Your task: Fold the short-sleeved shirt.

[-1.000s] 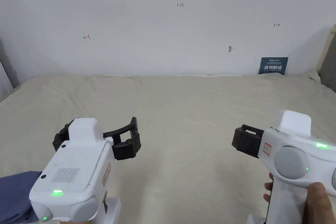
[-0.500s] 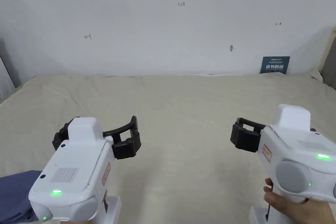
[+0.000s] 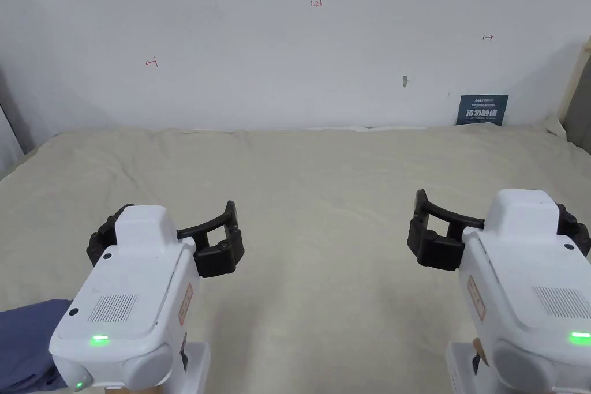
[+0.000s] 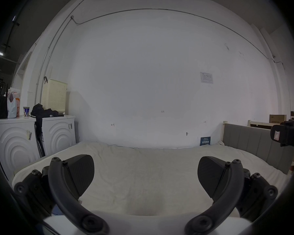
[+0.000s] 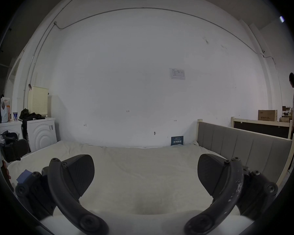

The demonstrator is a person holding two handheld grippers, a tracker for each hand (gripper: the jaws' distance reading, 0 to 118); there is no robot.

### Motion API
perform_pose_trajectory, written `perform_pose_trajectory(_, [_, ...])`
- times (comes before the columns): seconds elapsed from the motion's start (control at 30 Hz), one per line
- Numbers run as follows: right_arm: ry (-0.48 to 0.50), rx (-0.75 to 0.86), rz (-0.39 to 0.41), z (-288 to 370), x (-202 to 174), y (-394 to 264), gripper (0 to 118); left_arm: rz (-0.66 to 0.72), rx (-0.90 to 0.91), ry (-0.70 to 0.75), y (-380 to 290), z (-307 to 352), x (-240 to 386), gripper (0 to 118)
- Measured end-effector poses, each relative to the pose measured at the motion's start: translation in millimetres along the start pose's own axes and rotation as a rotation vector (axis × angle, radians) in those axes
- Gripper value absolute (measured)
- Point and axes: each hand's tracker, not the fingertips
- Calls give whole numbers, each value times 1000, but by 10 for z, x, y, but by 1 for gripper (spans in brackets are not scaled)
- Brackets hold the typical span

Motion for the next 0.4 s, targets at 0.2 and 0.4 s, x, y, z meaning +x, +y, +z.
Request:
perform_pose_trajectory(0.2, [6,-1,3,-2,37,-11,118,6,-1,3,-13,-10,0,118])
perform_pose_trajectory(0.4, [11,-19,5,-11,49,-22,118,0,-5,2,-25,-15,12,118])
